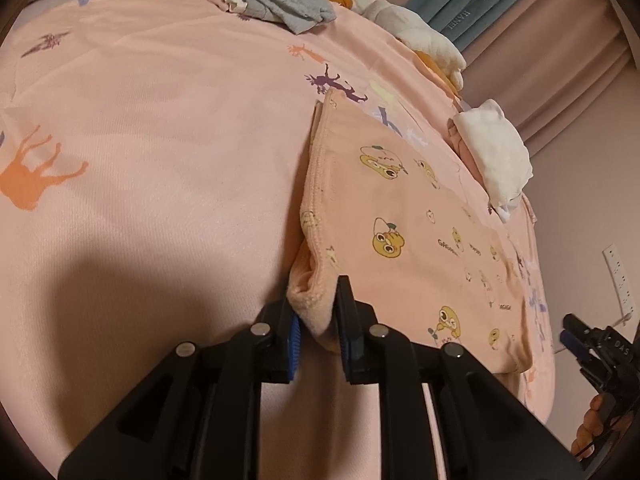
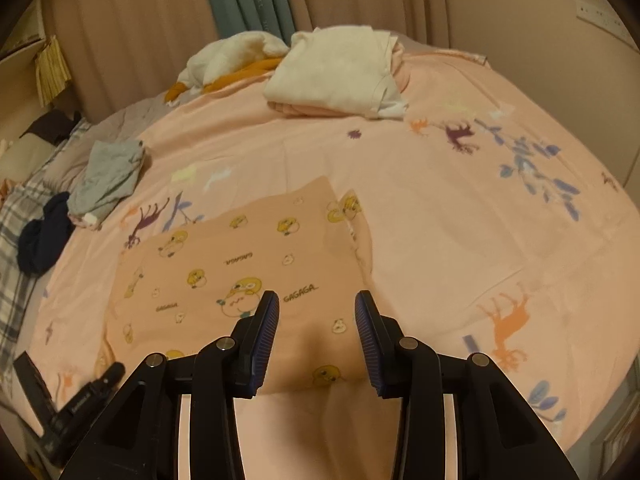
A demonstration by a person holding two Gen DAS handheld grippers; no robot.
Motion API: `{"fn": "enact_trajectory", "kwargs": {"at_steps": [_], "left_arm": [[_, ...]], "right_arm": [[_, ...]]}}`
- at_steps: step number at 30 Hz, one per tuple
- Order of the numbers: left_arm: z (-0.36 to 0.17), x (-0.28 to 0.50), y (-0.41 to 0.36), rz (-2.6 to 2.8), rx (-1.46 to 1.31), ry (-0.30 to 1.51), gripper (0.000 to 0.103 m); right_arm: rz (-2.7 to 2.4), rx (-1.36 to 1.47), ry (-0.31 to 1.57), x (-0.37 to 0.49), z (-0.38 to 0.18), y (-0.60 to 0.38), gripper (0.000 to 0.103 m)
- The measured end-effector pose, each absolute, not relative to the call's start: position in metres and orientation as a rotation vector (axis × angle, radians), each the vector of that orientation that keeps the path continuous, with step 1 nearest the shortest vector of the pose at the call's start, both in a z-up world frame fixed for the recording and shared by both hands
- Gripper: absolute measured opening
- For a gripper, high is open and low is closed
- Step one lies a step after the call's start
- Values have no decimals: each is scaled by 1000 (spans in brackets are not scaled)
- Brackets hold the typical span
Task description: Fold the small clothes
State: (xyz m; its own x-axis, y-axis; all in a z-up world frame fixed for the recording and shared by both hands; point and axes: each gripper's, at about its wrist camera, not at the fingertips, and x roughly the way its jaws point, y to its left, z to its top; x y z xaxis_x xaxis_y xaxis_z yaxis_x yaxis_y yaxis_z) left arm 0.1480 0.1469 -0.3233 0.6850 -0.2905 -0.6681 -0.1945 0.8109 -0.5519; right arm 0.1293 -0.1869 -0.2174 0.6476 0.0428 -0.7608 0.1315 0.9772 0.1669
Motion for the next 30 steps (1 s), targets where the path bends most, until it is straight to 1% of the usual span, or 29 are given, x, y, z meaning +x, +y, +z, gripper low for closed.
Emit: {"fn": "enact_trajectory", "kwargs": {"at_steps": [4,8,10,24,27,29,30], "left_arm": [[-324,148,146,-37,-639,818,17],[-324,147,144,-40,-627,798,22],[-324,147,144,-44,-632,791,24],[-324,146,143,-86,-643,761,37],[-324,146,144,-106,-670,746,46],[-324,145,144,-136,-696,723,60],[-323,146,142,-156,-702,715,63]], "right_arm": [[-17,232,974,141,-247,-177,39],[5,237,1052,149,-269,-168,39],[6,236,1084,153,-279,-165,39],[27,221,1114,156,-286,-169,41],[30,261,1087,156,-276,-173,41],[28,249,1037,154,-267,-171,41],[34,233,1018,153,-262,-167,41]]}}
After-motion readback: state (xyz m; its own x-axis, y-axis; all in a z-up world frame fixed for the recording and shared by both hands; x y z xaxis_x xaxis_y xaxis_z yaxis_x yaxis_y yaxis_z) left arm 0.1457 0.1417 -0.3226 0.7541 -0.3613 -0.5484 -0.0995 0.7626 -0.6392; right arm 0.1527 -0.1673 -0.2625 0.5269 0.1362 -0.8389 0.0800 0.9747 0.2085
